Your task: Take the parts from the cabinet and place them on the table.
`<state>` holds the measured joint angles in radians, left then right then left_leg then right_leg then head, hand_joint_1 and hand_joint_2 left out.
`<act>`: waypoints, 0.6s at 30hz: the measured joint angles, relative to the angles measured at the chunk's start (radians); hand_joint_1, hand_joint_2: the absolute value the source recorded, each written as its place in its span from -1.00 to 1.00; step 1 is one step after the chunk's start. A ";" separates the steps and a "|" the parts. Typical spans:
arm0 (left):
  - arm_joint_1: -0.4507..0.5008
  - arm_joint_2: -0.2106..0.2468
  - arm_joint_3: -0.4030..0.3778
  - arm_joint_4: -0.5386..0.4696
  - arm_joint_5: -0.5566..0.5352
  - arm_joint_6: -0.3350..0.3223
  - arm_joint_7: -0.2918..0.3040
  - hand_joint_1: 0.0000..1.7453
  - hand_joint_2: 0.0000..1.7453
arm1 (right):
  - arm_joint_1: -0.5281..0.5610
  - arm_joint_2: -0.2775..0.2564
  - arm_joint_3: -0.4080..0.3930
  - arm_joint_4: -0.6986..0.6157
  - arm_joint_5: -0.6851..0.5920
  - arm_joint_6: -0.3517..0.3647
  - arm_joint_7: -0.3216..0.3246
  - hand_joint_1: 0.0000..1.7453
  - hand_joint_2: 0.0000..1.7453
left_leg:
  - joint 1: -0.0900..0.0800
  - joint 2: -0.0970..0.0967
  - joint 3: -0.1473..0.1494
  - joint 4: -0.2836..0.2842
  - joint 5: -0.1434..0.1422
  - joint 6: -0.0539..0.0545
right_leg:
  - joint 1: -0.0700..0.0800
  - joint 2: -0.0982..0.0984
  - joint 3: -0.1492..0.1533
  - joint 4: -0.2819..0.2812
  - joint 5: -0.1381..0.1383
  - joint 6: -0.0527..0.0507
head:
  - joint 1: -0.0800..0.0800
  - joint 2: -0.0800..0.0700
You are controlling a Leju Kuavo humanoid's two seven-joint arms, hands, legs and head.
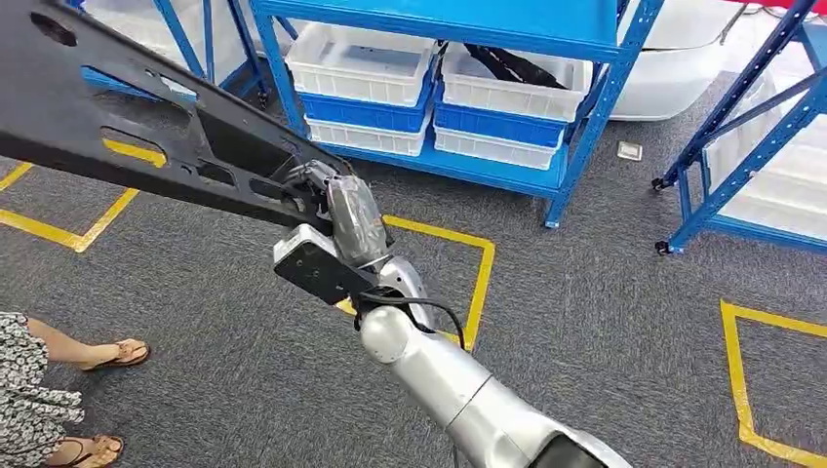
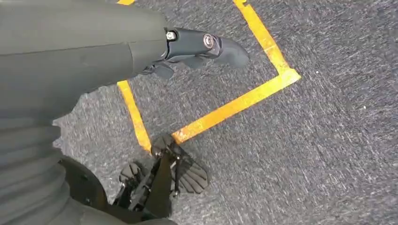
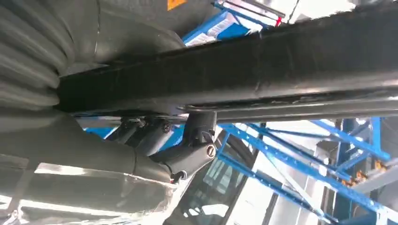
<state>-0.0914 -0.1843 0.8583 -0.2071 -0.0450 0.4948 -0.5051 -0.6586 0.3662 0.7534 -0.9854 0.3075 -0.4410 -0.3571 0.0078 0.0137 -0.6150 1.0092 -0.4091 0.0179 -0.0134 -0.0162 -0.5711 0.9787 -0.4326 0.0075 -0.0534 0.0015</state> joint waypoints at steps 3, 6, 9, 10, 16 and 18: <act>0.000 -0.003 0.000 0.000 0.000 0.005 0.000 -1.00 1.00 | -0.005 -0.002 0.003 0.000 -0.006 -0.002 0.000 1.00 1.00 | 0.006 -0.009 0.022 -0.038 0.022 0.025 | 0.008 0.003 -0.023 0.039 -0.026 0.005 | 0.010 0.000; -0.001 -0.003 0.000 0.000 -0.001 0.005 0.001 -1.00 1.00 | -0.005 -0.007 0.008 0.005 -0.014 -0.003 0.000 1.00 1.00 | 0.003 -0.023 0.017 -0.037 0.024 0.029 | 0.003 0.010 -0.150 0.295 -0.127 -0.010 | 0.011 0.000; 0.000 -0.003 0.000 0.000 -0.002 0.006 0.002 -1.00 1.00 | -0.002 -0.010 0.009 0.013 -0.019 -0.003 0.000 1.00 1.00 | 0.003 -0.040 0.017 -0.035 0.023 0.028 | -0.001 0.011 -0.131 0.237 -0.077 0.015 | 0.013 0.000; 0.000 -0.005 0.000 0.000 -0.002 0.006 0.002 -1.00 1.00 | -0.002 -0.010 0.009 0.013 -0.020 -0.003 0.000 1.00 1.00 | 0.003 -0.046 0.018 -0.034 0.022 0.025 | -0.005 0.012 -0.082 0.136 -0.038 0.023 | 0.013 0.000; 0.002 -0.005 0.000 0.000 -0.003 0.008 0.002 -1.00 1.00 | -0.006 -0.001 0.014 0.013 -0.024 -0.003 0.000 1.00 1.00 | 0.007 -0.057 0.004 -0.010 0.011 -0.005 | -0.008 0.023 -0.015 0.009 0.008 0.004 | 0.013 0.000; 0.002 -0.004 0.000 0.000 -0.003 0.008 0.002 -1.00 1.00 | -0.007 0.001 0.014 0.013 -0.024 -0.003 0.000 1.00 1.00 | 0.012 -0.036 -0.014 0.039 -0.026 -0.016 | -0.016 0.021 -0.009 0.007 0.009 -0.009 | 0.006 0.000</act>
<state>-0.0893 -0.1884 0.8583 -0.2071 -0.0484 0.5028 -0.5032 -0.6655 0.3670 0.7679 -0.9720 0.2834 -0.4437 -0.3574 0.0195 -0.0223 -0.6291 1.0486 -0.4351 0.0020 -0.0294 0.0045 -0.5801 0.9856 -0.4239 -0.0020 -0.0470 0.0015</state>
